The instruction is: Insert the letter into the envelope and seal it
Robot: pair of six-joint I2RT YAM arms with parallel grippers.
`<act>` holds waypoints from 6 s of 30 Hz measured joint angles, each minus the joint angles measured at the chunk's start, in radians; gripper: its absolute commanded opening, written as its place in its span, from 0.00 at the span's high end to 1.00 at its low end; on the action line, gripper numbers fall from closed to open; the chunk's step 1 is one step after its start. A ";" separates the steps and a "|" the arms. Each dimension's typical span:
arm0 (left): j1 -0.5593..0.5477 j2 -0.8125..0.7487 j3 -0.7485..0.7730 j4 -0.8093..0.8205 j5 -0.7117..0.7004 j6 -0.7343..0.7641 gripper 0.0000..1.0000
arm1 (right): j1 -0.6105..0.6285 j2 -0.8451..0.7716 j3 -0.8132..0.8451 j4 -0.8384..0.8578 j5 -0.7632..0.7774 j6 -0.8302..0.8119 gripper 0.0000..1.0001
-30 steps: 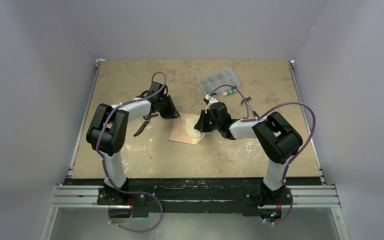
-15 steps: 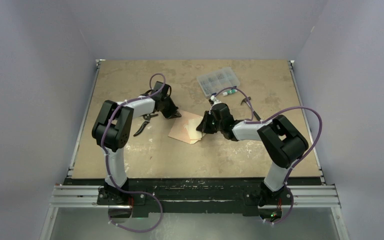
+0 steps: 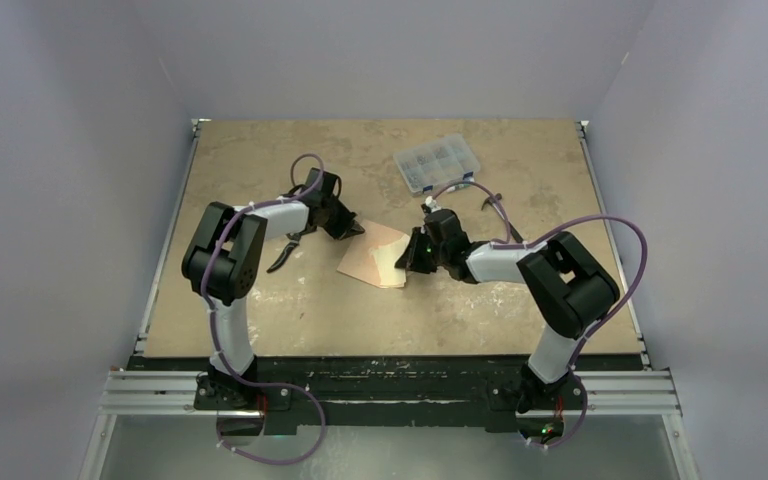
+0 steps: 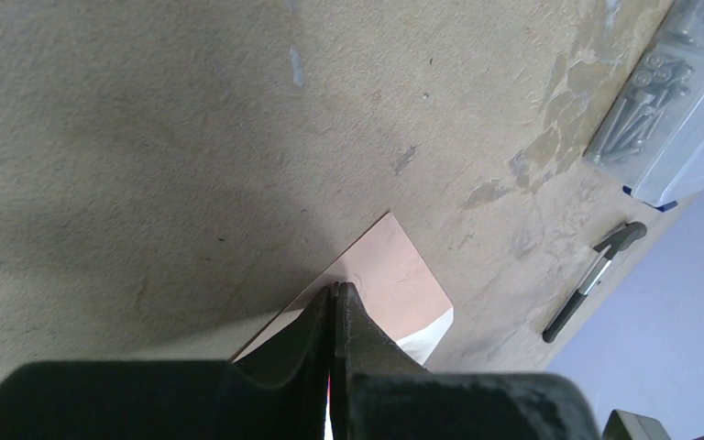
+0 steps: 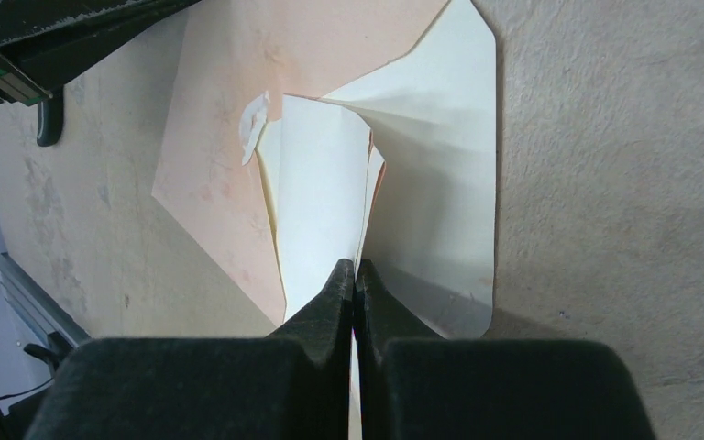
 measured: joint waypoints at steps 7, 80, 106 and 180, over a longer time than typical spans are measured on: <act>0.000 -0.008 -0.021 0.022 -0.005 -0.047 1.00 | -0.001 -0.009 0.005 -0.058 -0.004 0.071 1.00; -0.001 -0.093 -0.006 -0.136 0.143 0.410 0.29 | -0.059 0.108 0.084 0.015 -0.115 0.185 1.00; 0.007 -0.071 -0.050 -0.126 0.261 0.512 0.65 | -0.059 0.239 0.250 -0.024 -0.247 0.071 1.00; 0.053 0.048 0.037 -0.222 0.413 0.432 1.00 | -0.045 0.196 0.391 -0.345 -0.148 0.023 0.46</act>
